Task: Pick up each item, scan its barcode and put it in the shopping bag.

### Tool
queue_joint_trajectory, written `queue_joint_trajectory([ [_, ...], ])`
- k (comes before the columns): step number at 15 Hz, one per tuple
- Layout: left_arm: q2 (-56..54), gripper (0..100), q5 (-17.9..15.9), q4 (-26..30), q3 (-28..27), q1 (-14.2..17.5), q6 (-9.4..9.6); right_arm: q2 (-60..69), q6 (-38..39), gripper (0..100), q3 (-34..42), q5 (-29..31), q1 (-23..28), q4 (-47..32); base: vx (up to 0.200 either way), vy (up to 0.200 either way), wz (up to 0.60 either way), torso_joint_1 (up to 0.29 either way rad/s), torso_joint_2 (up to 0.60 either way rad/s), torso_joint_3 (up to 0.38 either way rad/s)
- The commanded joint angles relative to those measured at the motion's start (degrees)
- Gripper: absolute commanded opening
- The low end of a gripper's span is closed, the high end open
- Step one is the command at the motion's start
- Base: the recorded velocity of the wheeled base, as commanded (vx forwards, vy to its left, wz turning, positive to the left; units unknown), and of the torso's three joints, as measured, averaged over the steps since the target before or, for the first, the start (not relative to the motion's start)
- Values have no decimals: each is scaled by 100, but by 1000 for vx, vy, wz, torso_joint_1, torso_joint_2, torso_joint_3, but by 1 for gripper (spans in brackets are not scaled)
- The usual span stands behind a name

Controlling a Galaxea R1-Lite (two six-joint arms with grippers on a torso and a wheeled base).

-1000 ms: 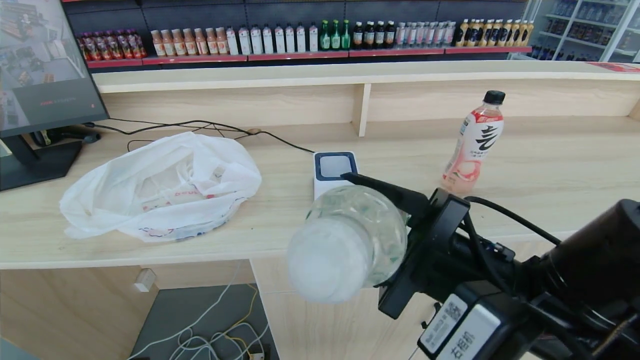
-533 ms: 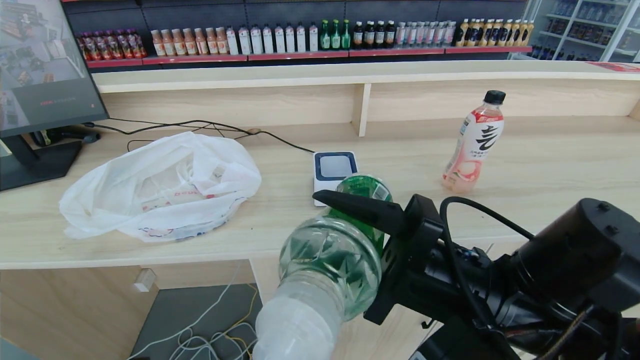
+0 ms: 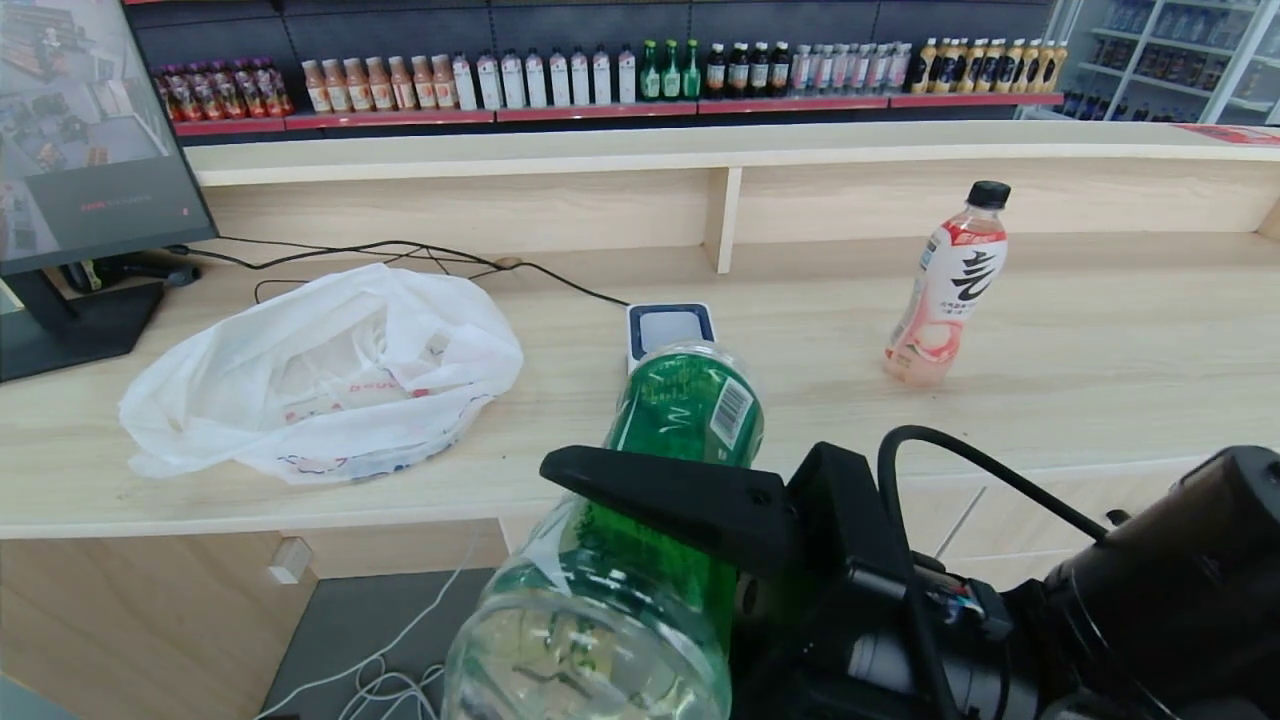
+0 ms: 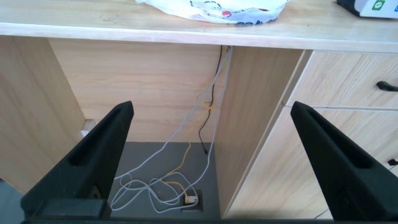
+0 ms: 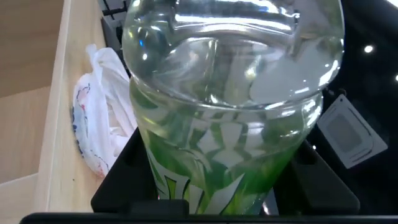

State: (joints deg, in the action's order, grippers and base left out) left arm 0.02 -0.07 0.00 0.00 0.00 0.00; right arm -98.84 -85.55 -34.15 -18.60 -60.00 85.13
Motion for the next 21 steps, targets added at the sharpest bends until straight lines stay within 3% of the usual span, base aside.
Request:
queue_joint_trajectory([
  [1, -2, 100, -1, 0, 0, 0, 0, 32, -155, 0, -57, 85, -196, 4, 0, 0, 0, 0, 0, 0],
  [4, -2, 100, -1, 0, 0, 0, 0, 128, -533, 0, -57, 278, -389, 4, 0, 0, 0, 0, 0, 0],
  [6, -2, 100, -1, 0, 0, 0, 0, 32, -717, 0, -180, 770, -732, 4, 0, 0, 0, 0, 0, 0],
  [14, -2, 100, -1, 0, 0, 0, 0, -83, -1455, 0, -374, 823, -811, 312, 0, 0, 0, 0, 0, 0],
  [21, -2, 100, -1, 0, 0, 0, 0, -619, -1429, 0, -848, 841, -1049, 487, 0, 0, 0, 0, 0, 0],
])
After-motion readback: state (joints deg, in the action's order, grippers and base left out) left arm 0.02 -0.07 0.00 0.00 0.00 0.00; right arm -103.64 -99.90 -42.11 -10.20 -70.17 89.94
